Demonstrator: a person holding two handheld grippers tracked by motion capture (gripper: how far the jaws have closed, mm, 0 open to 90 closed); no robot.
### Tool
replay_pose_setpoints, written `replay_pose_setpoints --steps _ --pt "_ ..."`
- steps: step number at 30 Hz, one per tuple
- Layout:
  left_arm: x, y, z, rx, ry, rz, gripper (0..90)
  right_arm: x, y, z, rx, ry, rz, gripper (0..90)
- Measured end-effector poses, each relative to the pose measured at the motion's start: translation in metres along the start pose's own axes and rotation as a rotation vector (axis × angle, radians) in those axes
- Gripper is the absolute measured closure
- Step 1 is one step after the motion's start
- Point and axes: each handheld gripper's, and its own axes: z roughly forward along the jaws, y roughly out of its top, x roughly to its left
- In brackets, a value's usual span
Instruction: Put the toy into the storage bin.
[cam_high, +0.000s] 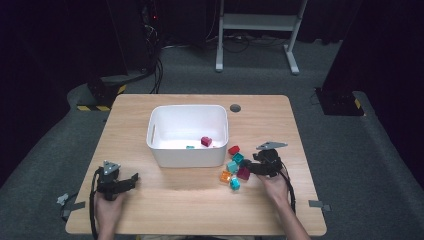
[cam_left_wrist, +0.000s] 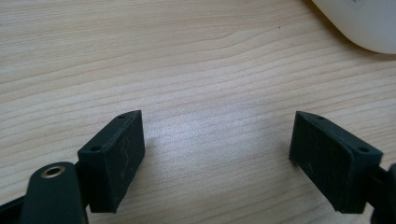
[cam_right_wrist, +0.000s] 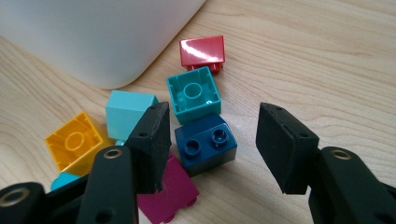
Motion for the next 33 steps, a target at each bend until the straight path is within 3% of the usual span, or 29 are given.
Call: replay_pose_setpoints --steps 20,33 --pt "0.000 0.000 0.000 0.000 0.000 0.000 18.2 -0.007 -0.006 0.018 0.042 -0.013 0.030 46.7" --pt "0.000 0.000 0.000 0.000 0.000 0.000 18.2 -0.009 -0.008 0.023 0.054 -0.051 0.014 56.8"
